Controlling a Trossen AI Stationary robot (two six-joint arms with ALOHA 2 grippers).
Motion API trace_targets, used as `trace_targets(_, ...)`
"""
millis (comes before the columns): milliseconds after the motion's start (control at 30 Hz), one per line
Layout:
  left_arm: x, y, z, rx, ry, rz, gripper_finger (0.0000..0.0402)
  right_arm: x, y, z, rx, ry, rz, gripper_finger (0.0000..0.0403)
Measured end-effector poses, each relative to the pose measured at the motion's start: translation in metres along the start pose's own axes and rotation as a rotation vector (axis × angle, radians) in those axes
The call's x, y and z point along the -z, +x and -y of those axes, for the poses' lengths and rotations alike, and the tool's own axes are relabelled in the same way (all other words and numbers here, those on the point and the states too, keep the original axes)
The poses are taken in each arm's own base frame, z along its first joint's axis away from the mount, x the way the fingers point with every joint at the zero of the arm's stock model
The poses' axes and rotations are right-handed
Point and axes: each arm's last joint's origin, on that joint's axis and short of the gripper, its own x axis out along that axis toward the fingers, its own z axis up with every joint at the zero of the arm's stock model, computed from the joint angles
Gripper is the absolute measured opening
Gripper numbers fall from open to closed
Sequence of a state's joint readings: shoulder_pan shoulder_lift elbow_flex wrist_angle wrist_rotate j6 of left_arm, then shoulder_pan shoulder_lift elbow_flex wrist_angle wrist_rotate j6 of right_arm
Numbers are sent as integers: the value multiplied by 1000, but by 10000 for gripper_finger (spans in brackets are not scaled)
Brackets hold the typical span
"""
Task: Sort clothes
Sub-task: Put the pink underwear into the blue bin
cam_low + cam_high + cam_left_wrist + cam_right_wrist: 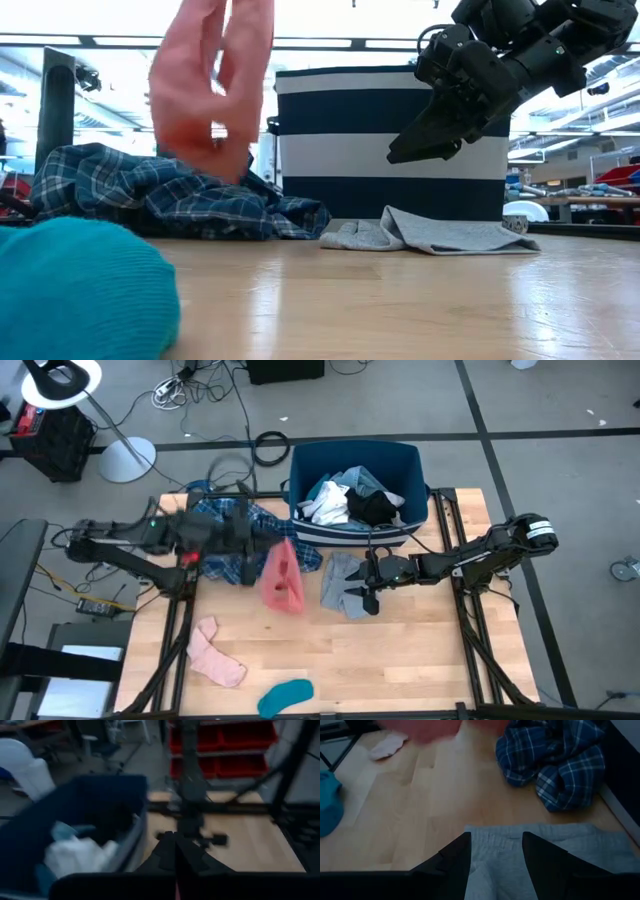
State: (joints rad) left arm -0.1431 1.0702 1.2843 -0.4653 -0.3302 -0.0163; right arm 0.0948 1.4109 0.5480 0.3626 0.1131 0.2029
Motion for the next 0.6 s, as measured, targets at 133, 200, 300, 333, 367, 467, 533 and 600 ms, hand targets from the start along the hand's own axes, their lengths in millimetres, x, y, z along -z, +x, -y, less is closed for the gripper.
trace_targets(133, -30, 7, -23, -17, 24, 39, 0, 0, 0, 0, 2, -5, 2, 178)
trace_targets(200, -44, 11, -33, -25, 33, 54, 0, 0, 0, 0, 3, -13, 3, 178)
trace_targets(300, -67, 19, -47, -20, 51, 91, 0, 0, 0, 0, 2, -22, 3, 178)
trace_targets(333, -74, 22, -52, -21, 63, 96, 0, 0, 0, 0, 2, -22, 3, 178)
trace_targets(367, -81, 25, -56, -29, 71, 103, 0, 0, 0, 0, 3, -22, 3, 178)
trace_targets(467, -103, 31, -71, -70, 98, 137, 0, 0, 0, 0, 3, -23, 3, 178)
trace_targets(533, -117, 35, -82, -91, 112, 172, 0, 0, 0, 0, 2, -23, 3, 178)
trace_targets(600, -129, 40, -92, -107, 124, 206, 0, 0, 0, 0, 2, -23, 3, 178)
